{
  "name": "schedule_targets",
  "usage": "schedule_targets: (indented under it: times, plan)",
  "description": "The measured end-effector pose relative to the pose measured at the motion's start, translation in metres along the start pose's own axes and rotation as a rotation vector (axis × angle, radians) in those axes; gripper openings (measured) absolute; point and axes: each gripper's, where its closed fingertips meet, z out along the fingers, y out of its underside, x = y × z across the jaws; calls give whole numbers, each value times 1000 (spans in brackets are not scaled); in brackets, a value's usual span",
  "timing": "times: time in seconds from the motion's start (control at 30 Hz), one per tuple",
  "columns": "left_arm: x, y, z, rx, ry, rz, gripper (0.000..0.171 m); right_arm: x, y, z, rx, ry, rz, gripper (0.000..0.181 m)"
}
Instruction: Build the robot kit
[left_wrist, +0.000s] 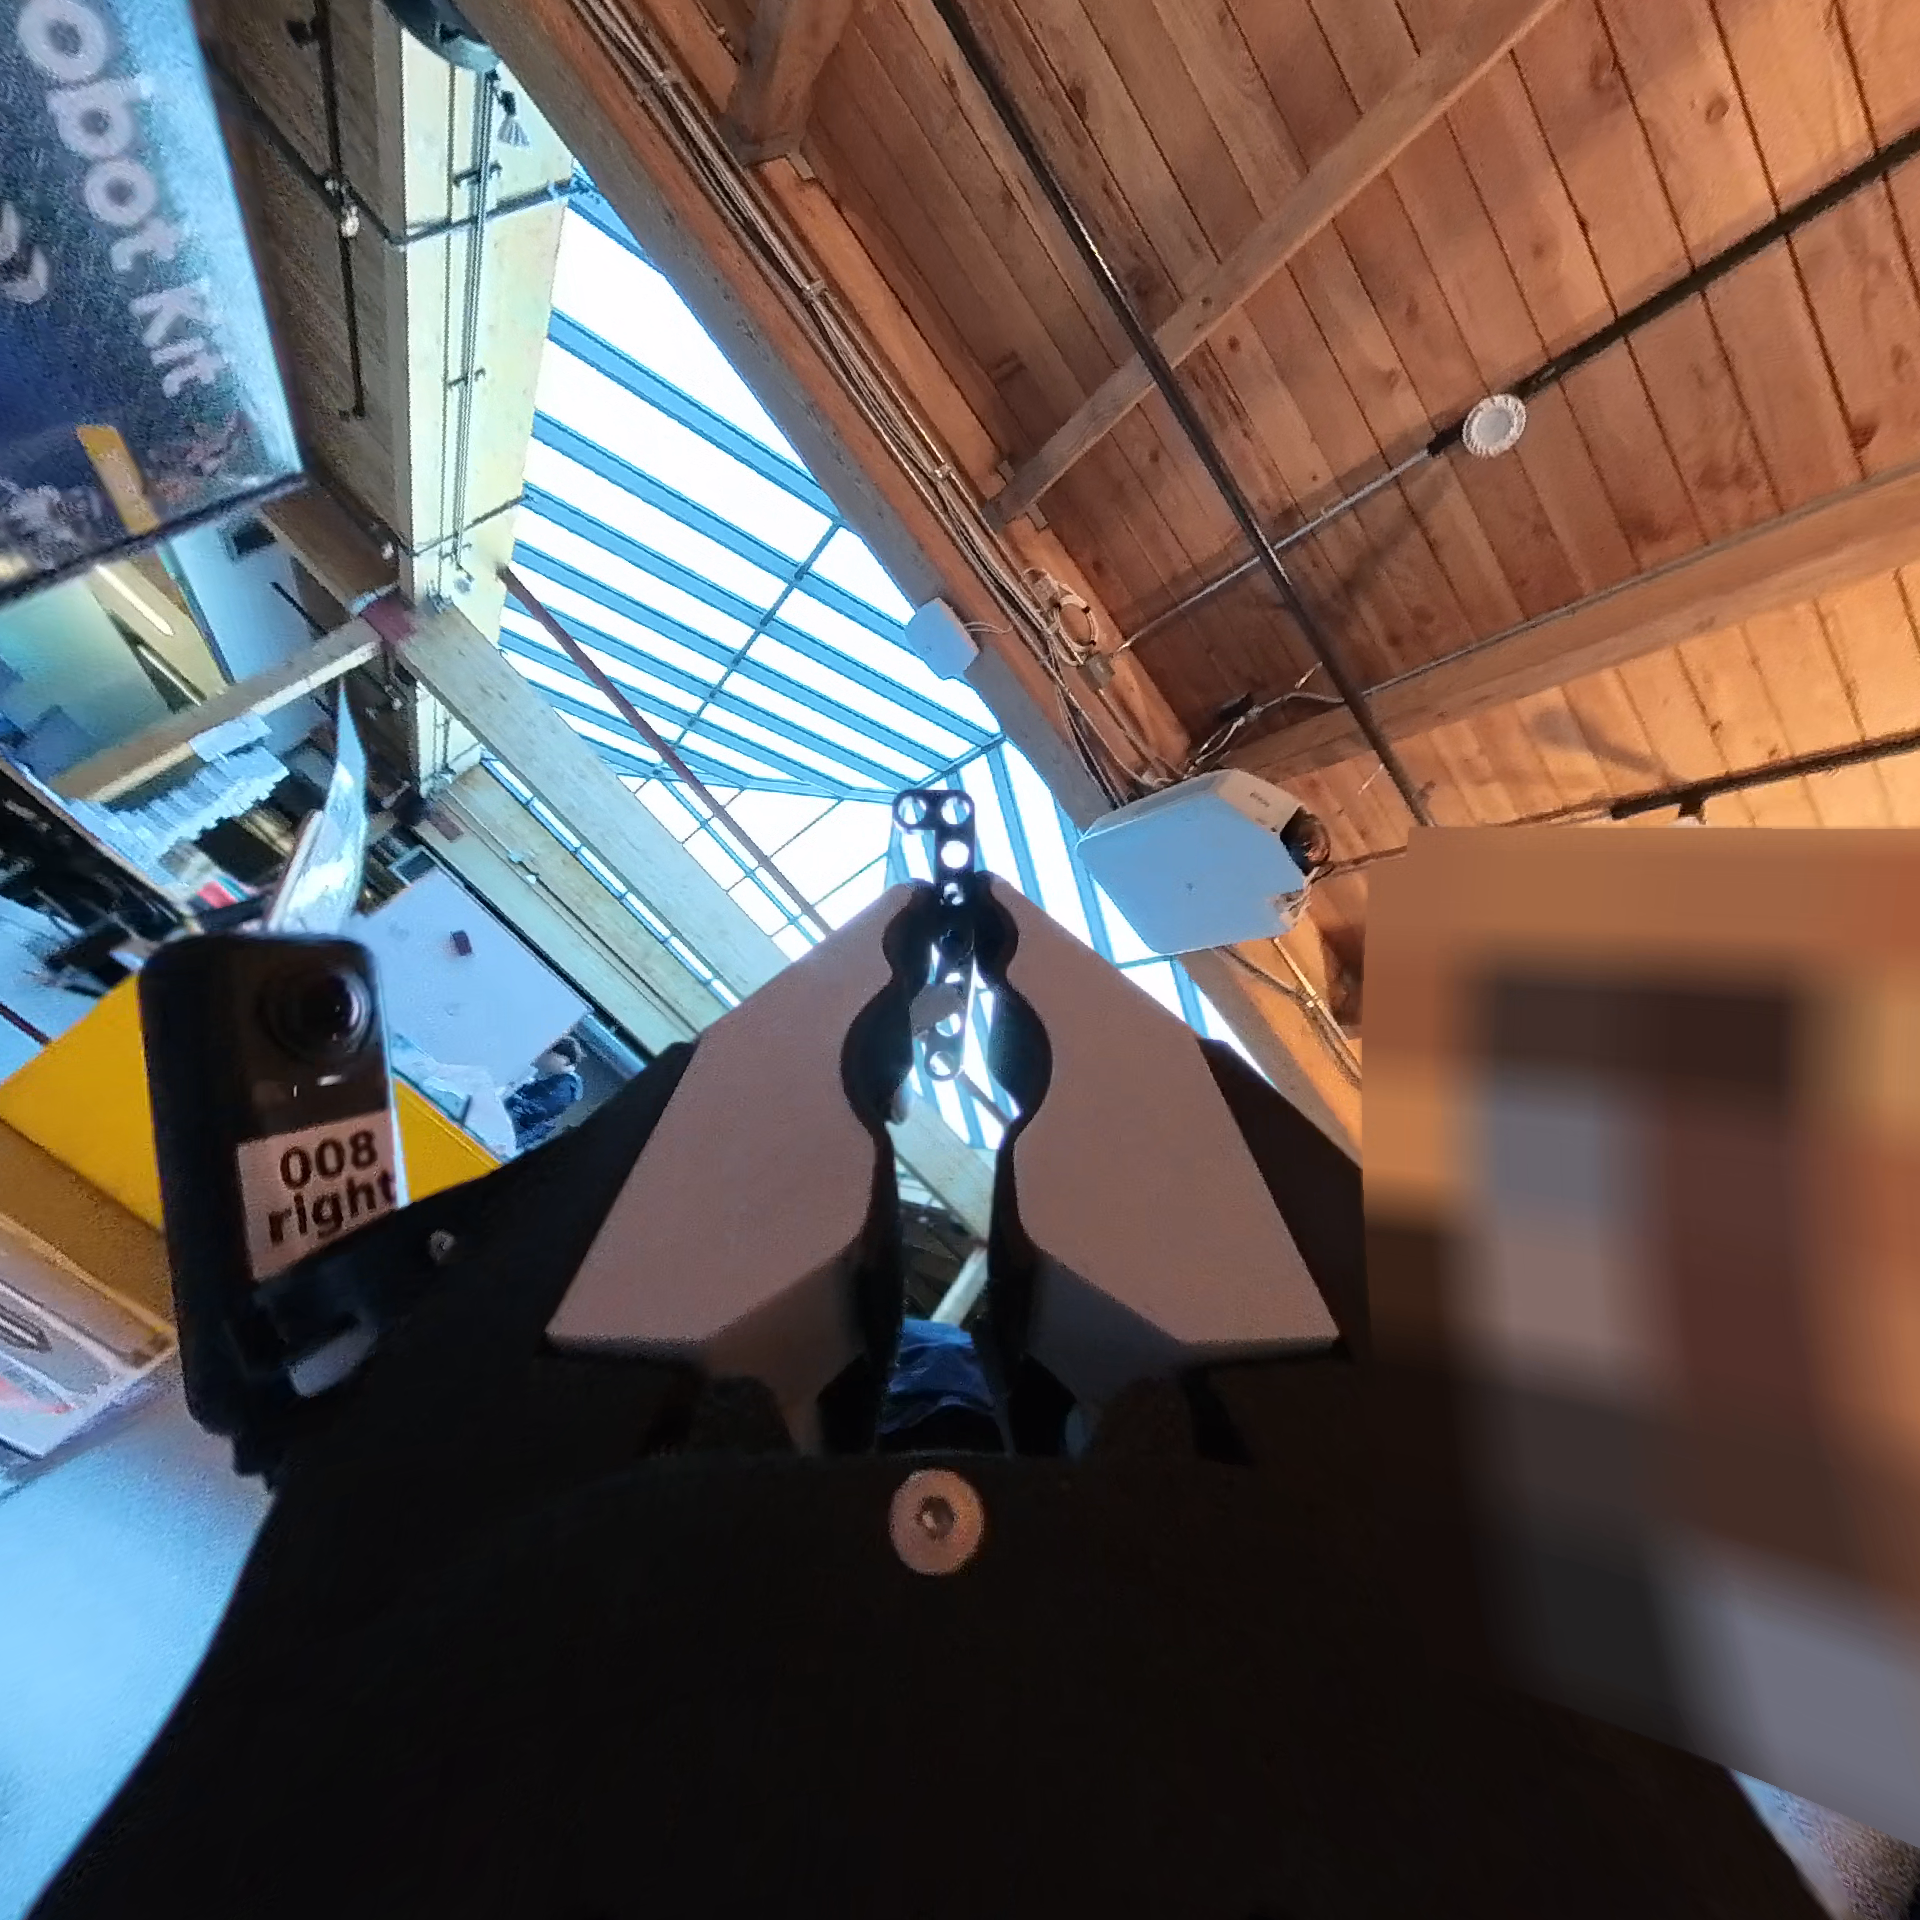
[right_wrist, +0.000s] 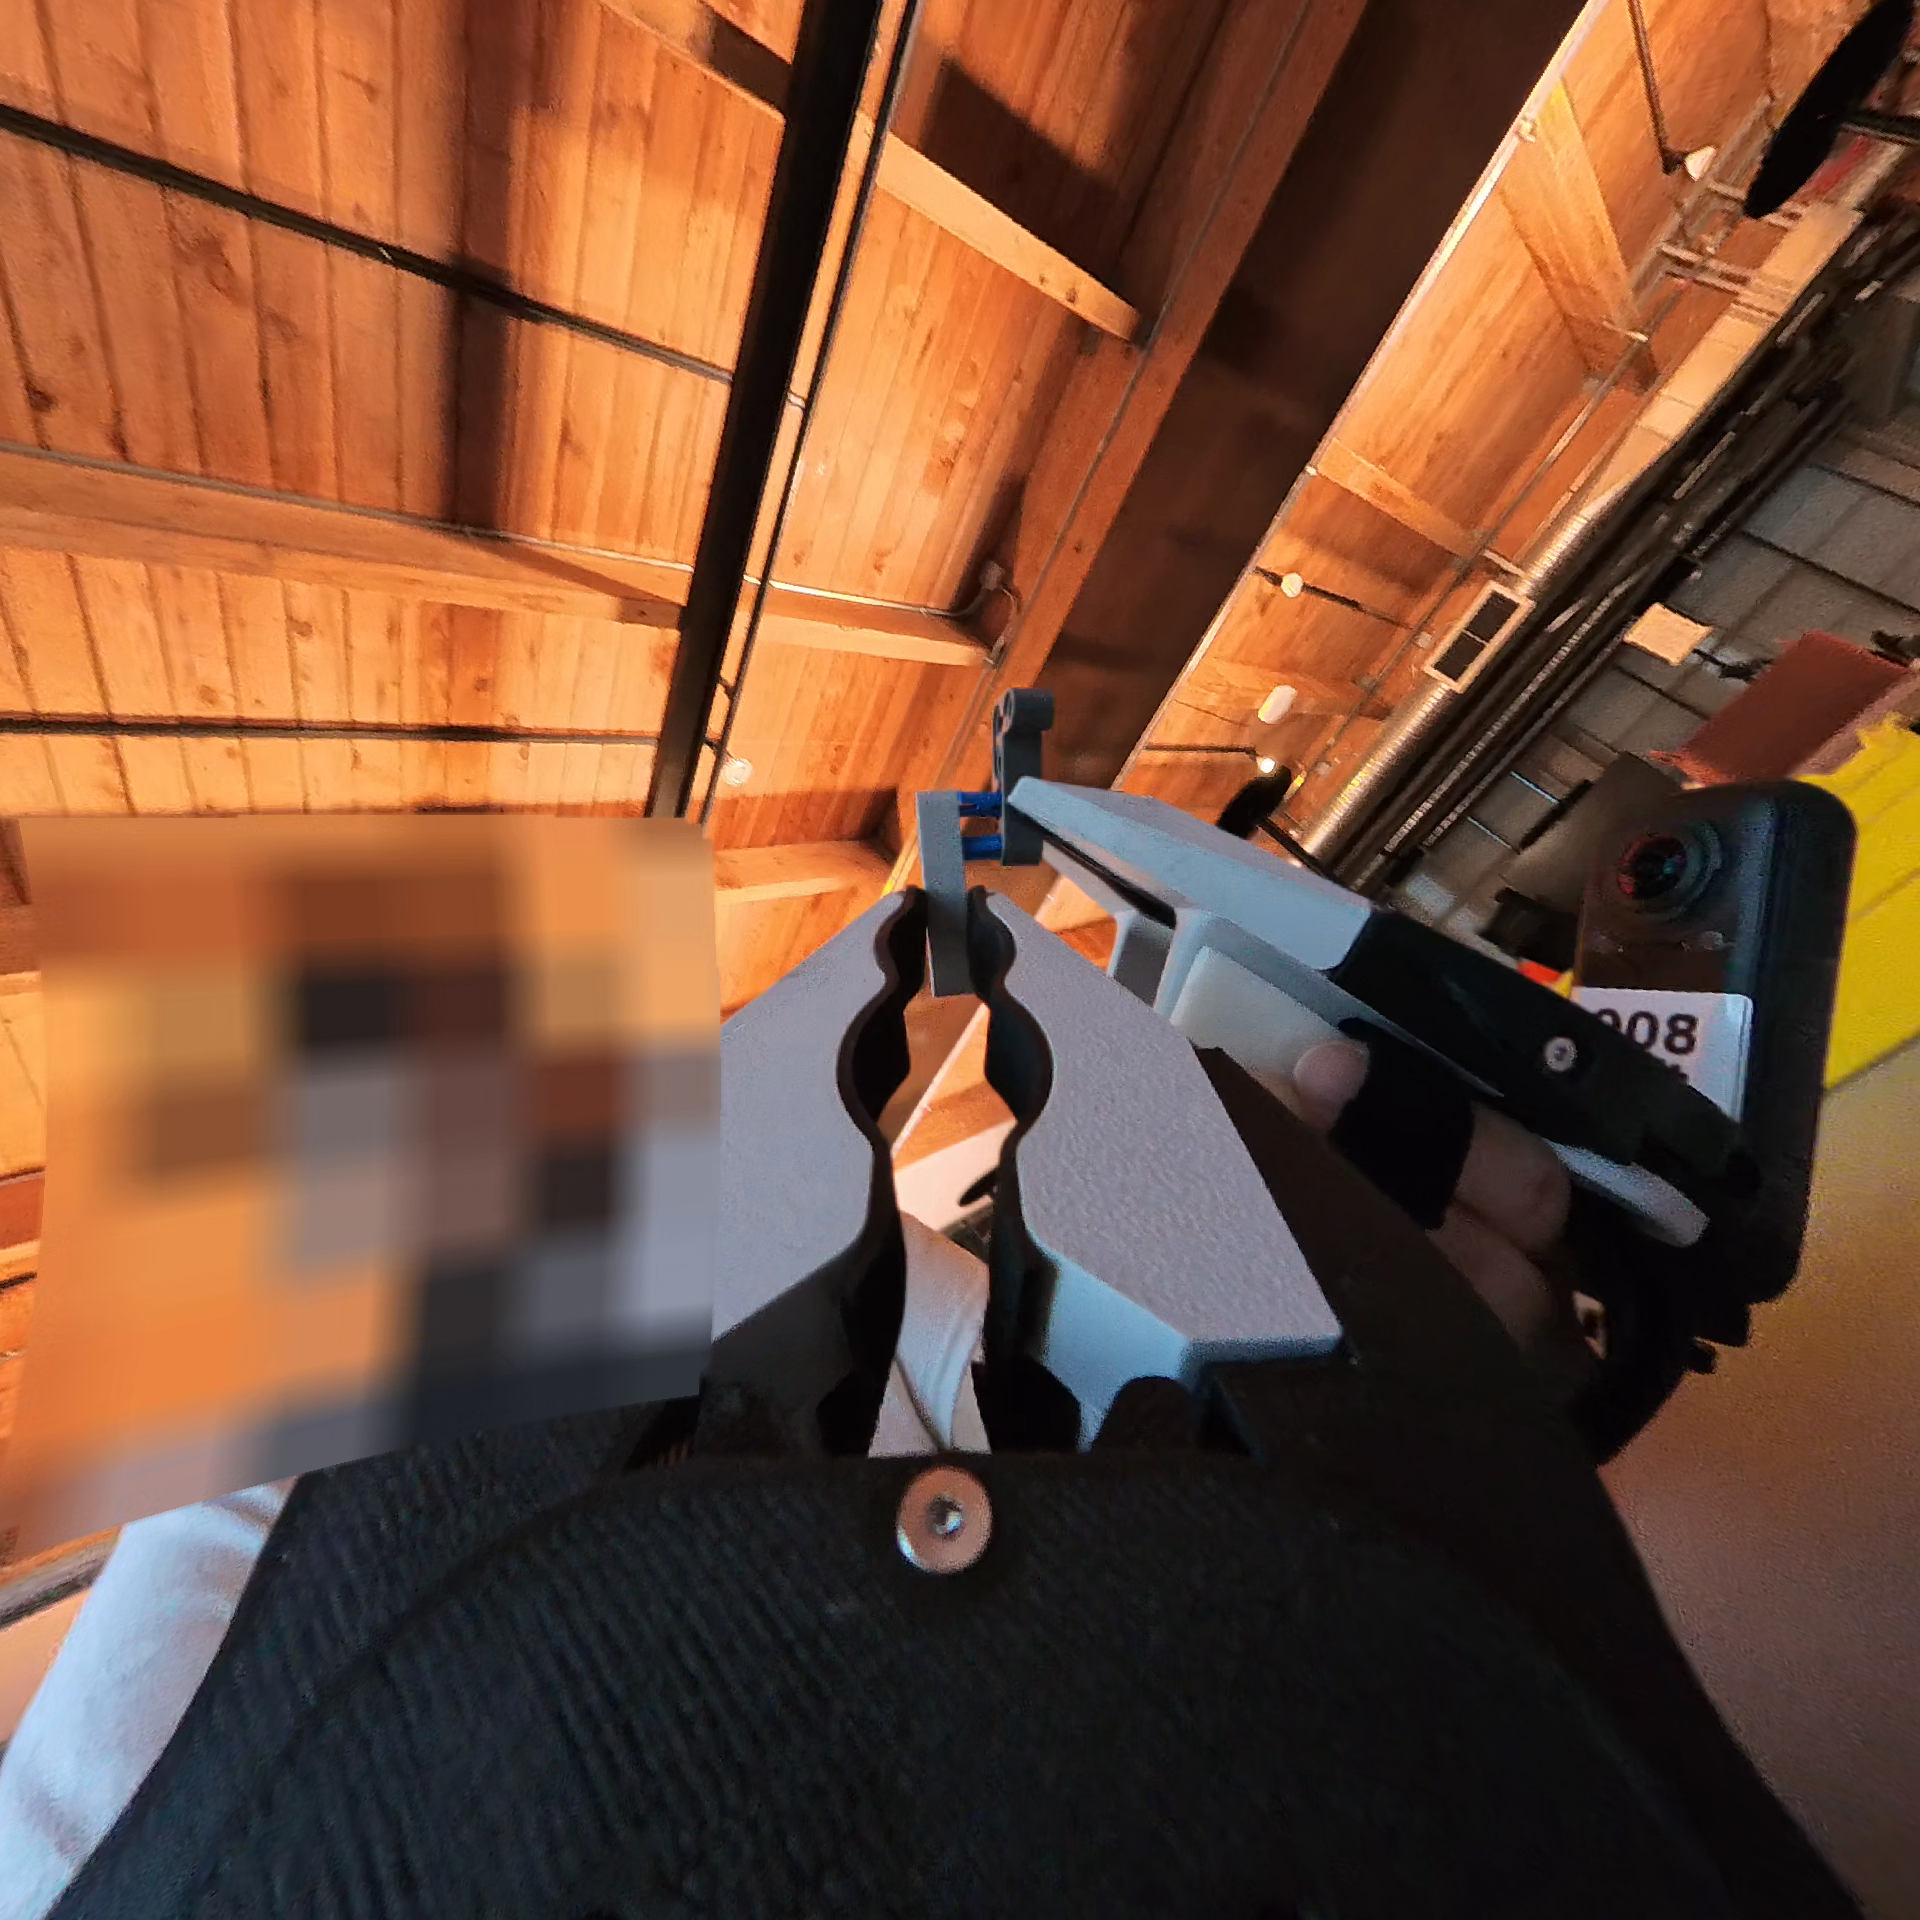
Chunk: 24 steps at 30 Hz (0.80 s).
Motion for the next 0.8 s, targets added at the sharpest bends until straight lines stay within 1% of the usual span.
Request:
schedule_targets:
  times: [0.13, 0.23, 0.37, 0.57, 0.8]
  plan:
    - [4, -1, 1, 12, -10, 42, 4, 0, 1, 3, 28, -58, 59, 5]
    - [2, -3, -1, 20, -35, 64, 4, 3, 0, 2, 27, -31, 36, 6]
    - [3, 0, 2, -10, -53, 117, 4, -2, -1, 1, 22, -28, 14, 6]
    - [1, -2, 0, -12, -60, 125, 4, 0, -4, 0, 72, -55, 79, 6]
    - [0, -2, 0, -15, -65, 126, 4, 1, -7, 0, 93, -38, 82, 6]
